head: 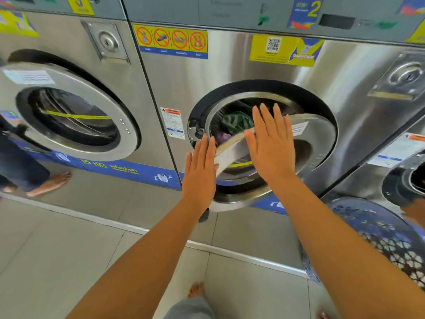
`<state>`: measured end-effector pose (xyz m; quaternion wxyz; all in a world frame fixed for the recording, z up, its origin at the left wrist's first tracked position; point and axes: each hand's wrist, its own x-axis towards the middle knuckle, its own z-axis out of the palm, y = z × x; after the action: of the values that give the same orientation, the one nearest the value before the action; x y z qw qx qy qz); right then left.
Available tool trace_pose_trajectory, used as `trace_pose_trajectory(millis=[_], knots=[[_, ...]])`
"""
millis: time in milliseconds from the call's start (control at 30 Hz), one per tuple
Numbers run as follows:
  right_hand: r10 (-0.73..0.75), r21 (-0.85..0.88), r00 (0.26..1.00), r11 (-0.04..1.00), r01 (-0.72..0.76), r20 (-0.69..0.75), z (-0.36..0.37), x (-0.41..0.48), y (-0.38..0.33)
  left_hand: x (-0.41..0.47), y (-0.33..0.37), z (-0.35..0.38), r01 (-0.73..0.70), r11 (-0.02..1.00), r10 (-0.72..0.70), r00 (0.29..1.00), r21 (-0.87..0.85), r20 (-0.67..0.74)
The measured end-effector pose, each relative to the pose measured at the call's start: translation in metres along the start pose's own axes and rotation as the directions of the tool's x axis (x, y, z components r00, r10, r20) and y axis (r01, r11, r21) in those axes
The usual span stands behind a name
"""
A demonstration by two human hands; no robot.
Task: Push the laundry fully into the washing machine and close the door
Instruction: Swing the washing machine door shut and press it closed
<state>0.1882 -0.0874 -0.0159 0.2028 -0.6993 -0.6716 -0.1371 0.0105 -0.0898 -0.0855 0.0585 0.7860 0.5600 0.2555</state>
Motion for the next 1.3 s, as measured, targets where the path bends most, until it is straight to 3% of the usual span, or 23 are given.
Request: trace_pose_trajectory(millis=[200,433,633,1000,1300], knots=[[0.048,-0.07,0.998,0.996,-0.05,-0.034,0.026,0.043,-0.014,0.059,-0.006,0.009,0.054,0.99,-0.054,0.999,-0.128,0.003],[0.034,-0.163,0.997,0.986,-0.046,-0.076,0.052,0.082,-0.011,0.122,-0.031,0.023,0.01,0.999,-0.009,1.0,-0.037,0.01],[-0.12,-0.278,0.992,0.955,0.106,-0.031,0.073,0.096,0.004,0.163,-0.031,0.039,0.053,0.996,-0.05,0.998,0.076,-0.04],[-0.094,-0.348,0.994,0.935,0.068,-0.061,0.092,0.113,0.007,0.18,-0.023,0.059,0.161,0.98,-0.147,0.982,0.12,-0.12],[-0.054,-0.329,0.998,0.943,0.042,-0.027,0.078,0.108,-0.004,0.174,-0.031,0.042,0.084,0.98,-0.079,0.996,0.179,-0.037]])
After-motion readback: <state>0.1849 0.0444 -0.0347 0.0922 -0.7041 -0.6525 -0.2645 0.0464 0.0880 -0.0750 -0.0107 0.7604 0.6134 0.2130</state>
